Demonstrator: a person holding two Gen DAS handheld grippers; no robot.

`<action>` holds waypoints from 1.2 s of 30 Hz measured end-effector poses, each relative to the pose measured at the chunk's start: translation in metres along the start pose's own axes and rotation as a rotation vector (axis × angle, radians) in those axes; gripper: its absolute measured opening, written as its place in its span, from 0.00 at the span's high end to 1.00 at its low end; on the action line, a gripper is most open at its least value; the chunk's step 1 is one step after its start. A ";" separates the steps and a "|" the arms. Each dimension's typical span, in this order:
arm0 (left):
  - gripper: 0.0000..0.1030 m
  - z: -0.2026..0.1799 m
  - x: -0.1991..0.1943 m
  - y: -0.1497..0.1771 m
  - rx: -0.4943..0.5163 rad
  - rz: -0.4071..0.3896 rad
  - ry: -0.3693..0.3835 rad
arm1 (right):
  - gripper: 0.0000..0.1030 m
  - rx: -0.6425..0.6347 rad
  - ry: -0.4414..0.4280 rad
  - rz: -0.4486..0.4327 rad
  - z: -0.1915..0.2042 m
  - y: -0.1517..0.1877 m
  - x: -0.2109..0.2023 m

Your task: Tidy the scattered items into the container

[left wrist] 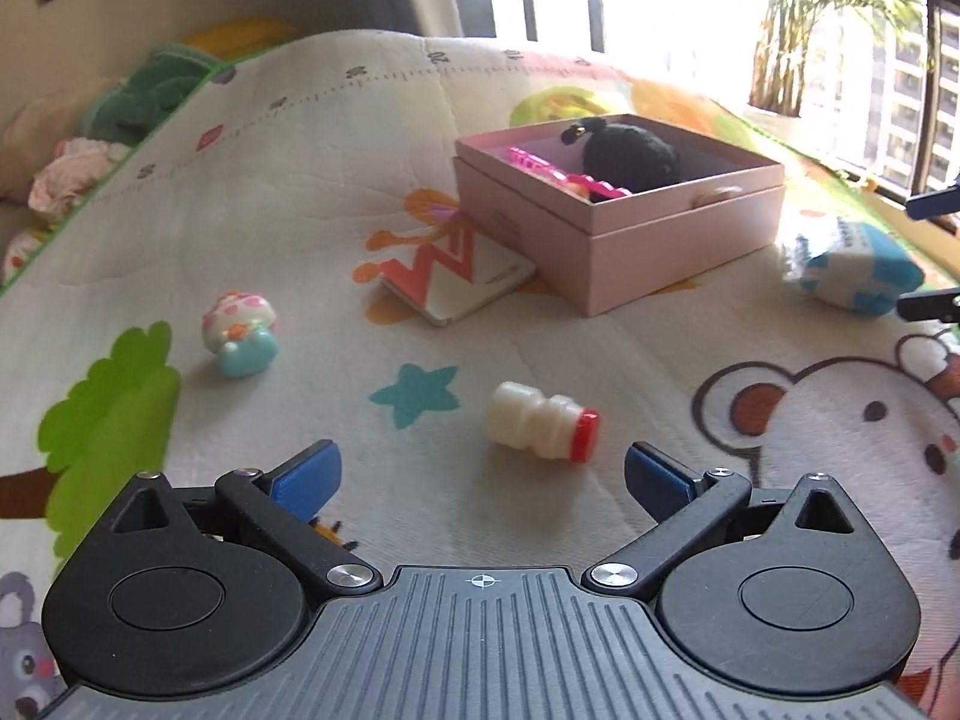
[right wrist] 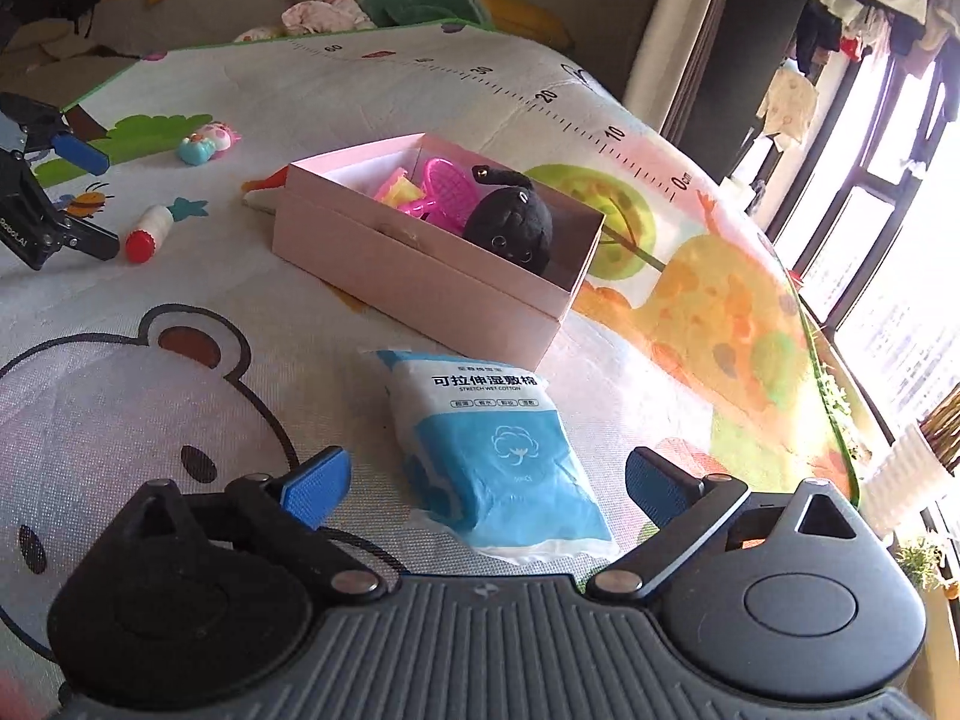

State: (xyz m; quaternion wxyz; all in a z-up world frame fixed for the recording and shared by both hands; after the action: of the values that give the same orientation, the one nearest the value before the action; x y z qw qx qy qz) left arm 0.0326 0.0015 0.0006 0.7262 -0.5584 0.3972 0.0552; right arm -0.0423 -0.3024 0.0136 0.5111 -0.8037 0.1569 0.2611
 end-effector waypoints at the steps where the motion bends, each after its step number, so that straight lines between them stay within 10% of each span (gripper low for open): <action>1: 0.00 -0.005 0.001 -0.002 0.007 -0.008 0.012 | 0.04 0.010 -0.002 0.000 -0.002 0.000 0.001; 8: 0.02 -0.016 0.025 -0.008 0.023 0.010 0.038 | 0.04 0.147 -0.095 -0.005 -0.017 -0.011 0.013; 11: 0.41 -0.017 0.031 -0.010 0.020 0.024 0.063 | 0.04 0.143 -0.106 0.009 -0.018 -0.014 0.024; 18: 0.39 -0.018 0.036 -0.012 0.021 0.015 0.057 | 0.05 0.160 -0.182 0.081 -0.013 -0.015 0.051; 24: 0.47 -0.028 0.035 -0.013 0.008 0.016 0.055 | 0.47 0.195 -0.213 0.123 -0.006 -0.010 0.042; 30: 0.49 -0.041 0.026 -0.009 -0.060 0.045 0.054 | 0.47 0.208 -0.268 0.119 0.013 -0.009 0.016; 36: 0.29 -0.066 0.005 -0.002 -0.049 0.041 0.120 | 0.35 0.080 -0.260 0.080 0.045 -0.006 -0.005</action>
State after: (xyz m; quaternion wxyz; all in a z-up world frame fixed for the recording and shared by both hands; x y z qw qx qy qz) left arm 0.0030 -0.0580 -0.0055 0.6860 -0.5699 0.4499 0.0464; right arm -0.0543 -0.2594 0.0056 0.5480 -0.7352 0.1316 0.3766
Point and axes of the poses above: each gripper's, at about its wrist camera, not at the fingertips, and x roughly the way its jaws point, z to its left, y to its underside, the point moved 3 cm from there along x, roughly the way its jaws point, and after that the axes turned 3 degrees about y, right-handed, at the moved point
